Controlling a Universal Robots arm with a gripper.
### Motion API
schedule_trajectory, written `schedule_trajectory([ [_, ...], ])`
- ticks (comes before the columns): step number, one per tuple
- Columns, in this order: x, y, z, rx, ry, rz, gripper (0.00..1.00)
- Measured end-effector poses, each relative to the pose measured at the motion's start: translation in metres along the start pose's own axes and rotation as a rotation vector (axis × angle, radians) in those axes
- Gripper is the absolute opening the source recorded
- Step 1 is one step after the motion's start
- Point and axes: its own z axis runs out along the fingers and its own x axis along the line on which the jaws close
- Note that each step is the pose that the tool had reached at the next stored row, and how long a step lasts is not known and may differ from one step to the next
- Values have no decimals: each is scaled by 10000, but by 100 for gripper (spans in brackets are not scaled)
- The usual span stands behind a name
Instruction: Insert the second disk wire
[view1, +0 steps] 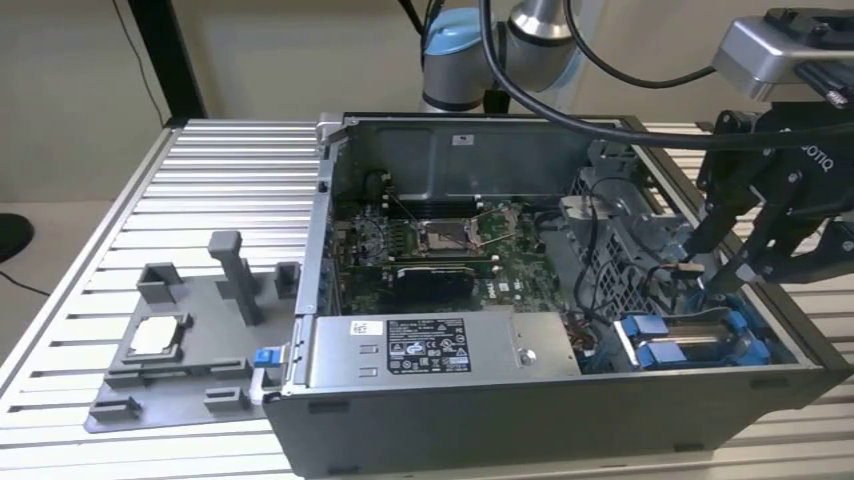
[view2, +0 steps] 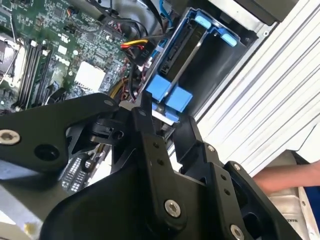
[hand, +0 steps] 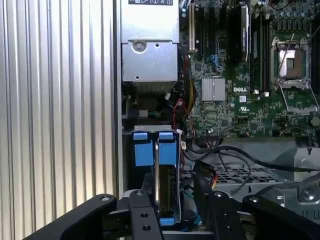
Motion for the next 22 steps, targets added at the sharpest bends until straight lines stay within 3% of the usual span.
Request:
schedule_trajectory([
  [7,-136,-30,89,51,-5,-14,100],
  [10,-153,-91,98,58,-9,-16,100],
  [16,-154,-94,98,59,-26,-18,100],
  [19,-153,-94,100,109,-123,-25,100],
  [22,-153,-94,103,175,-144,-16,100],
])
